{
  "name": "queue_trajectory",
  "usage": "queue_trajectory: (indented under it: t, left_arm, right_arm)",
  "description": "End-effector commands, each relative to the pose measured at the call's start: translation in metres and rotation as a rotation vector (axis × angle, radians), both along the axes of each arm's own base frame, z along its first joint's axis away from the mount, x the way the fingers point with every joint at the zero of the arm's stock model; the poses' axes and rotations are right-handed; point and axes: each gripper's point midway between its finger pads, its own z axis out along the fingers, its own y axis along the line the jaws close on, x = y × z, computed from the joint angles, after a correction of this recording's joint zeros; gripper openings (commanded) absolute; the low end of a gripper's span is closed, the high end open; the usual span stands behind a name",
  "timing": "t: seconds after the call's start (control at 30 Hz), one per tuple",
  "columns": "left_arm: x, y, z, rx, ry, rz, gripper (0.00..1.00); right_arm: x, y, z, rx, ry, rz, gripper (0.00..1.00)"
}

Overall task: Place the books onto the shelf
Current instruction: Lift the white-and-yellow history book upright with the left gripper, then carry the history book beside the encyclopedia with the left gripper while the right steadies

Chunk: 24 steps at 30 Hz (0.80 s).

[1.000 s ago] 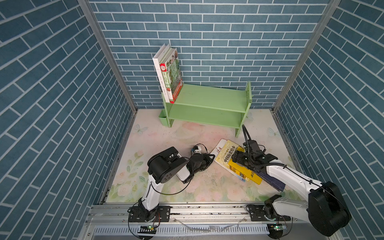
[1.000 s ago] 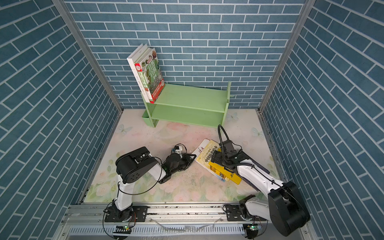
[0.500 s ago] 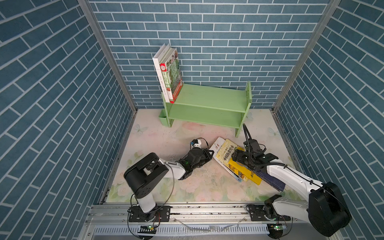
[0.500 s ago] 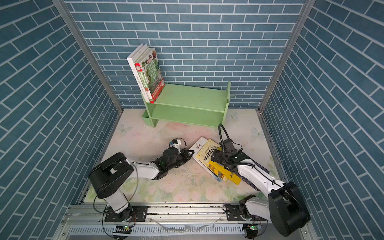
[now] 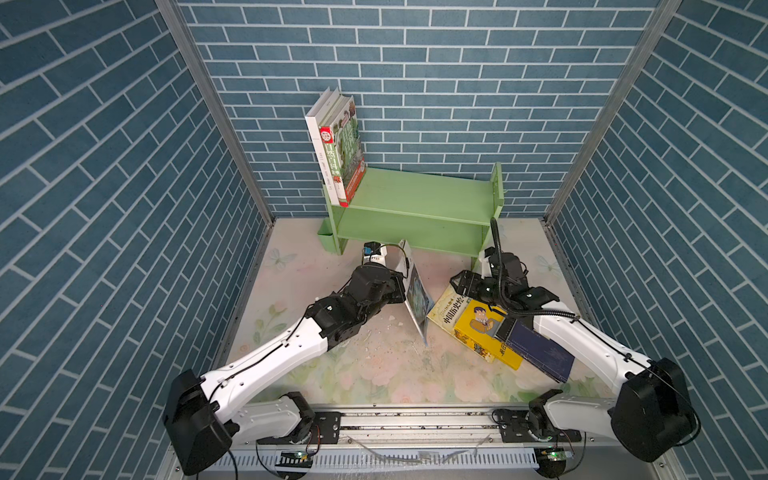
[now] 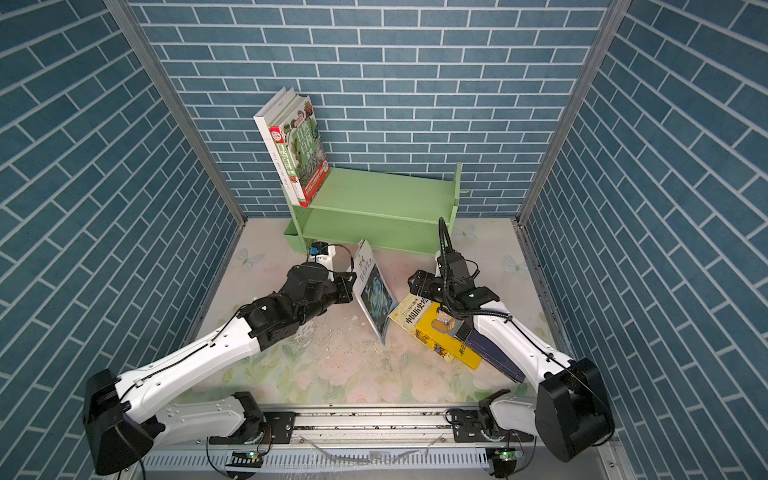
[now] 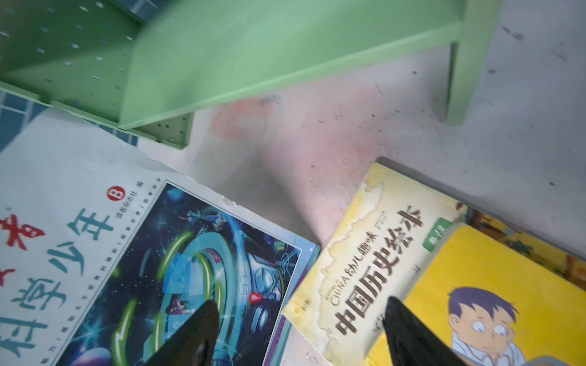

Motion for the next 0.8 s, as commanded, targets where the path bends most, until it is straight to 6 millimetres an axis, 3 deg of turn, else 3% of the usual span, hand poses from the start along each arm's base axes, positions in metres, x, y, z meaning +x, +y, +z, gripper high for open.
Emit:
queue_trajectory:
  t: [0.0, 0.27, 0.5, 0.67, 0.77]
  left_arm:
    - [-0.015, 0.023, 0.043, 0.202, -0.118, -0.084, 0.0]
    - [-0.043, 0.043, 0.153, 0.303, -0.398, -0.218, 0.0]
    - [-0.035, 0.058, 0.239, 0.338, -0.65, -0.111, 0.0]
    - [-0.014, 0.042, 0.275, 0.387, -0.746, -0.081, 0.0]
    - [0.001, 0.031, 0.286, 0.403, -0.768, -0.084, 0.0]
  right_arm:
    - [0.006, 0.019, 0.049, 0.078, -0.131, 0.086, 0.83]
    - [0.005, 0.063, 0.121, 0.162, -0.287, 0.201, 0.84]
    - [0.007, 0.102, 0.178, 0.215, -0.418, 0.281, 0.84]
    - [0.028, 0.116, 0.199, 0.244, -0.47, 0.262, 0.84]
    - [0.041, 0.128, 0.203, 0.251, -0.479, 0.265, 0.83]
